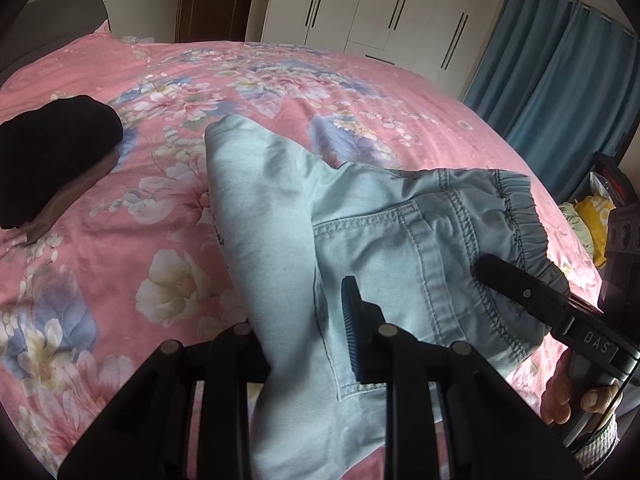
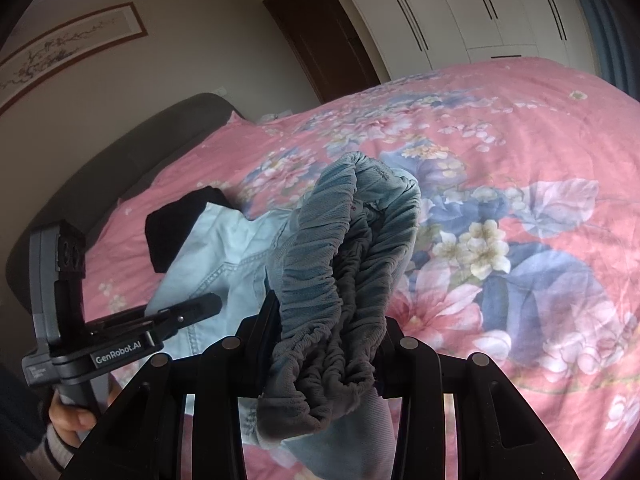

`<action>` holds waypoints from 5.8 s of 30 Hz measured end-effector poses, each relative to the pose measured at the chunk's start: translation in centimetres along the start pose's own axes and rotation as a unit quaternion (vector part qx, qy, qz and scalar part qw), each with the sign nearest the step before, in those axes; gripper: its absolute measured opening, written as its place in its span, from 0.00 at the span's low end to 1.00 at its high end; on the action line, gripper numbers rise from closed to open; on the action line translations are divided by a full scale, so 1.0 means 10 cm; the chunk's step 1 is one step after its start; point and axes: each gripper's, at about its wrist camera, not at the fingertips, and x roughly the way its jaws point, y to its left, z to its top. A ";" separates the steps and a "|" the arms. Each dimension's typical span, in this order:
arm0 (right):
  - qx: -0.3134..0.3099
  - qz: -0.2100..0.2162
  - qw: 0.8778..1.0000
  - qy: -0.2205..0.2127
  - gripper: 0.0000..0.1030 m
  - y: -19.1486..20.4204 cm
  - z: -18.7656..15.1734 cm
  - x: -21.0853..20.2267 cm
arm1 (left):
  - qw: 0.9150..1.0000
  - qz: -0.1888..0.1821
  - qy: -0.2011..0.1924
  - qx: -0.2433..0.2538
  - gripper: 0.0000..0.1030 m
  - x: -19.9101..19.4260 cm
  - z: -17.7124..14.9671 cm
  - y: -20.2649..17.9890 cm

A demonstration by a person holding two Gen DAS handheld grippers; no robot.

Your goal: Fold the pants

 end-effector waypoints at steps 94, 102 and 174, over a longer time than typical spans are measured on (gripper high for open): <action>0.049 -0.073 0.990 0.106 0.49 -0.41 -0.28 0.49 | 0.992 0.079 0.097 -0.023 0.62 0.66 -0.26 0.30; -0.004 -0.101 0.987 0.126 0.50 -0.28 -0.41 0.39 | 0.992 0.077 0.102 -0.011 0.64 0.51 -0.46 0.28; -0.108 -0.127 0.985 0.051 0.99 0.99 -0.43 -1.14 | 0.988 0.143 0.054 0.000 1.00 -1.37 -0.67 -0.41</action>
